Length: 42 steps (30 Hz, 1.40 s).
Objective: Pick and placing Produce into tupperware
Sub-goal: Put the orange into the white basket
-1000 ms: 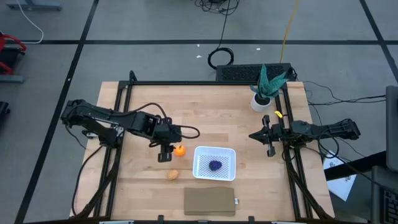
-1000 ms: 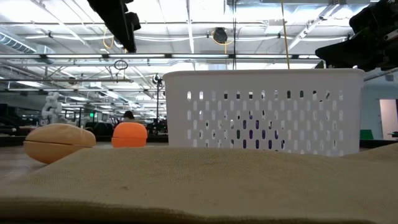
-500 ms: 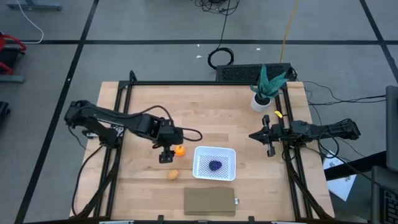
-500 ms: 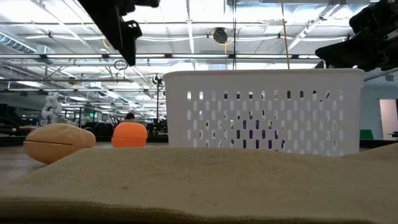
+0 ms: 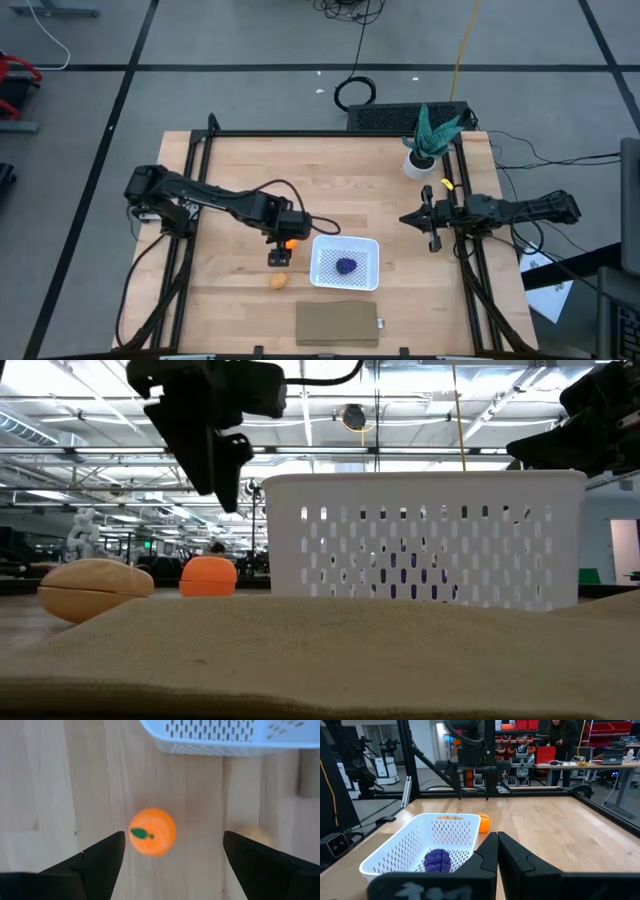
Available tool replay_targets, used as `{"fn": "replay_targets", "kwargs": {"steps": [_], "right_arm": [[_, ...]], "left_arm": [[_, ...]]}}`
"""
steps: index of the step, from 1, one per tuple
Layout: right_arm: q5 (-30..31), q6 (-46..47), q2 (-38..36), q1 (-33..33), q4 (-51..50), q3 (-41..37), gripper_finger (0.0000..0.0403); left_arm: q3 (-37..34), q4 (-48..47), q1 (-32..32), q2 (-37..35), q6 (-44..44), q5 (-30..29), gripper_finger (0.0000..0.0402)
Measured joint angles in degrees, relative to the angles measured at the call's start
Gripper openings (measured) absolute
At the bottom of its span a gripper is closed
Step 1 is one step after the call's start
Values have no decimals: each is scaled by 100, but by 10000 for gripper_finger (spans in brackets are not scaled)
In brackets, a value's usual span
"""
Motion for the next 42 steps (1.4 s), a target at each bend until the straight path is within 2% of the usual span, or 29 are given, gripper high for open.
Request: {"fn": "replay_targets", "kwargs": {"steps": [9, 42], "right_arm": [[-2, 24, 26, 0, -10, 0, 0], [-2, 22, 27, 0, -11, 0, 0]], "left_arm": [[-14, 216, 37, 286, 318, -225, 342], [-1569, 1864, 162, 275, -143, -275, 342]]}}
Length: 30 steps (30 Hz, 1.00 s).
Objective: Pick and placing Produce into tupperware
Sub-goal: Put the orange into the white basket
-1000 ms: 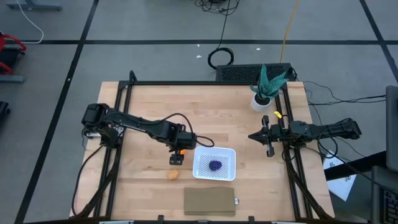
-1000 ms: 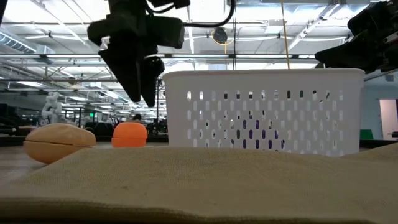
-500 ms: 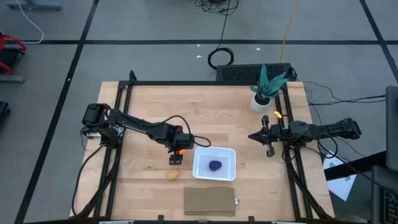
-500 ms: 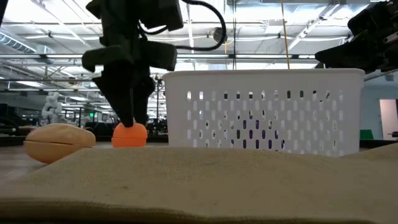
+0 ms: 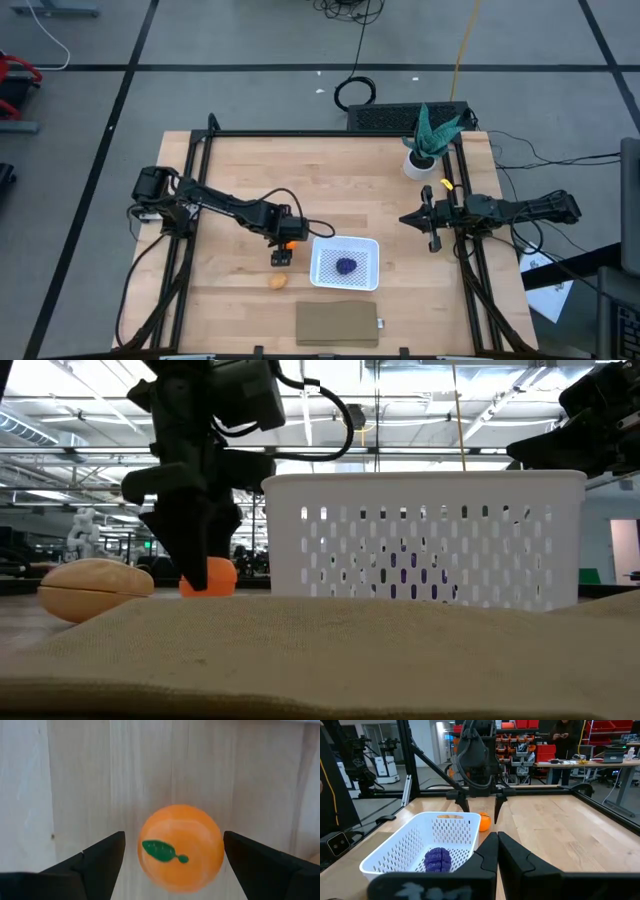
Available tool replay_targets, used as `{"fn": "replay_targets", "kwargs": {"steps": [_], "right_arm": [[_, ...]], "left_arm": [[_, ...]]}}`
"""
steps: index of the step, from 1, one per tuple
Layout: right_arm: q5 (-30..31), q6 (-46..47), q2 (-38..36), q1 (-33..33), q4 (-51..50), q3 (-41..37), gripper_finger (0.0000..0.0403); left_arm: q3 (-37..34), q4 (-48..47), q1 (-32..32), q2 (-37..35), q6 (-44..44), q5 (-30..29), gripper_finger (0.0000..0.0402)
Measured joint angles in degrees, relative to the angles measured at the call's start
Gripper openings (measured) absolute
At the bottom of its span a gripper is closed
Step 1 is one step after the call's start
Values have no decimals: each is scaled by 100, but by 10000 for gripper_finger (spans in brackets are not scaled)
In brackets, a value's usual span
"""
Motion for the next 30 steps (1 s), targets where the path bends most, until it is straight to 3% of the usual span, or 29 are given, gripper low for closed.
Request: {"fn": "replay_targets", "kwargs": {"steps": [20, 30], "right_arm": [[0, -33, 0, 0, -1, 0, 0], [0, -39, 0, 0, 0, 0, 0]], "left_arm": [[-250, 343, 0, 0, 63, -264, 338], [-250, 342, 0, -4, 107, -262, 223]]}}
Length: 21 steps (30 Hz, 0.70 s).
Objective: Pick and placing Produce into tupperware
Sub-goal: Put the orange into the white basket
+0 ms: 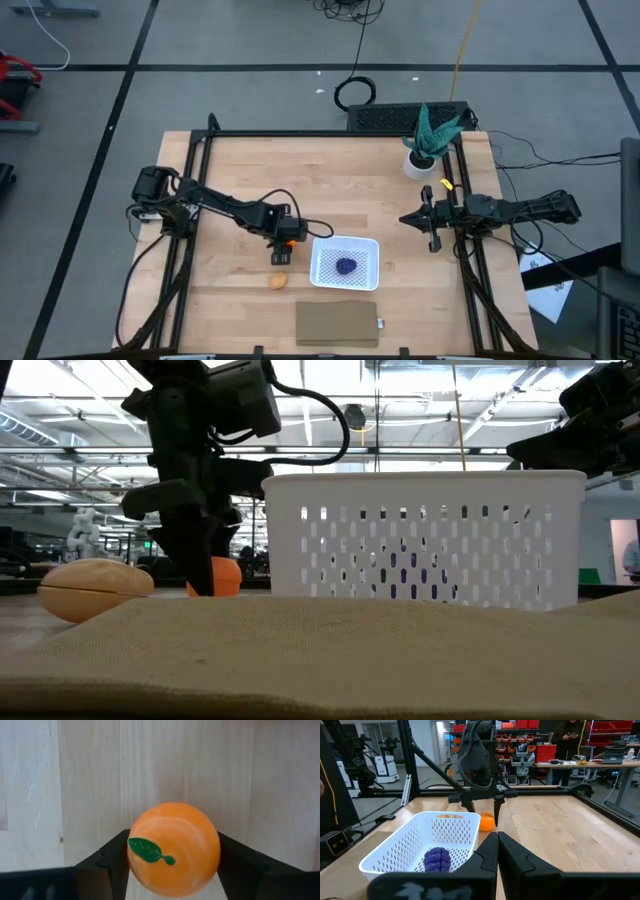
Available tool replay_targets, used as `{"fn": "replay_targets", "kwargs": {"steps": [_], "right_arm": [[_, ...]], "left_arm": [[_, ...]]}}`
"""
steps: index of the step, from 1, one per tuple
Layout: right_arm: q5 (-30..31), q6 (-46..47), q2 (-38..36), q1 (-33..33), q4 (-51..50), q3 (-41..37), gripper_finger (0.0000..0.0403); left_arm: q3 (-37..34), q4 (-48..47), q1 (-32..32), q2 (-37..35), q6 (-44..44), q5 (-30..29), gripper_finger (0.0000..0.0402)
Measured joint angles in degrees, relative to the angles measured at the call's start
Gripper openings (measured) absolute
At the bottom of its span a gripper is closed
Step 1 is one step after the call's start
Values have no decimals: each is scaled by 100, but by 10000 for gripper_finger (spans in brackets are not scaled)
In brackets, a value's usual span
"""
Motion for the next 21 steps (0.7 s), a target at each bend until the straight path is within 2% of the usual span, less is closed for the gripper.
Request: {"fn": "replay_targets", "kwargs": {"steps": [5, 12, 21], "right_arm": [[-1, 0, 0, 0, 0, 0, 0], [0, 0, 0, 0, 0, -2, 0], [-2, 0, 0, 0, 0, 0, 0]], "left_arm": [[4, -16, -2, -2, 44, 2, 220], [119, -425, 0, 2, 234, 0, 261], [975, -1362, 0, 2, 287, -18, 222]]}}
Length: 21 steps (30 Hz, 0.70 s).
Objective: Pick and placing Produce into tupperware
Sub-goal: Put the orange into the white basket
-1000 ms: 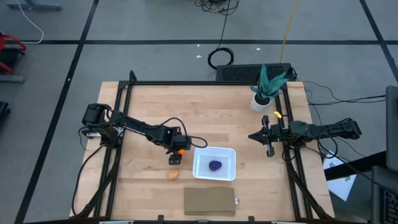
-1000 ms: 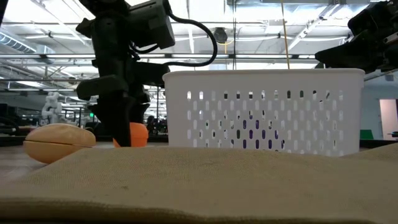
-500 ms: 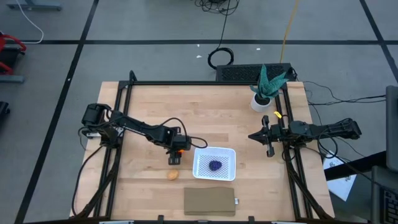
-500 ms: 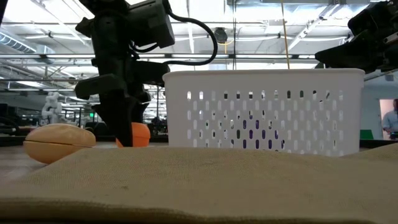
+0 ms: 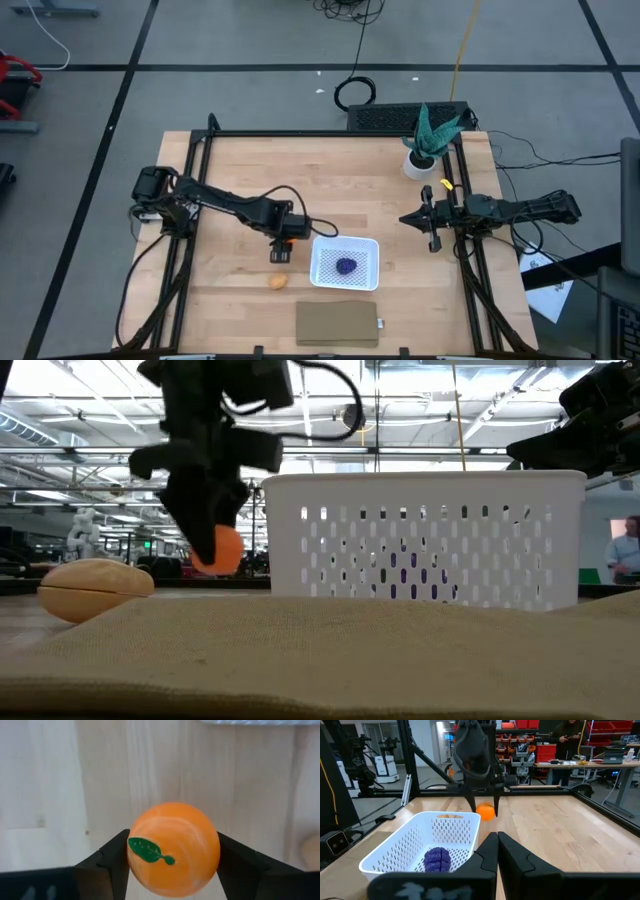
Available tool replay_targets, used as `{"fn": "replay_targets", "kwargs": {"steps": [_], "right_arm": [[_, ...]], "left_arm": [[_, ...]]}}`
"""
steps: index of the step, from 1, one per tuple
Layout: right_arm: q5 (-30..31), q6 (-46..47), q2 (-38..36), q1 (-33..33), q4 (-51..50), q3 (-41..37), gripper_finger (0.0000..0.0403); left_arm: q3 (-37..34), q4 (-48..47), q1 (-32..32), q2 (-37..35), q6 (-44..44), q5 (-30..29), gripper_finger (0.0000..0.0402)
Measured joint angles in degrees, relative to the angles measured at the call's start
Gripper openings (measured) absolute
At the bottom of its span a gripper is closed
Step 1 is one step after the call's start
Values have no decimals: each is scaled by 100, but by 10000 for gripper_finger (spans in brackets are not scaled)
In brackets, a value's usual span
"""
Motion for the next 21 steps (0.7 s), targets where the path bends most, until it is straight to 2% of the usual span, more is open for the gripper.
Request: {"fn": "replay_targets", "kwargs": {"steps": [8, 16, 21], "right_arm": [[0, 0, 0, 0, 0, 0, 0], [2, 0, 0, 0, 0, 0, 0], [1, -1, -2, 0, -1, 0, 0]], "left_arm": [[968, -910, 0, 0, 328, -31, 256], [1846, -1638, 2, 0, 375, -140, 231], [2114, -1904, 4, 0, 417, -142, 239]]}}
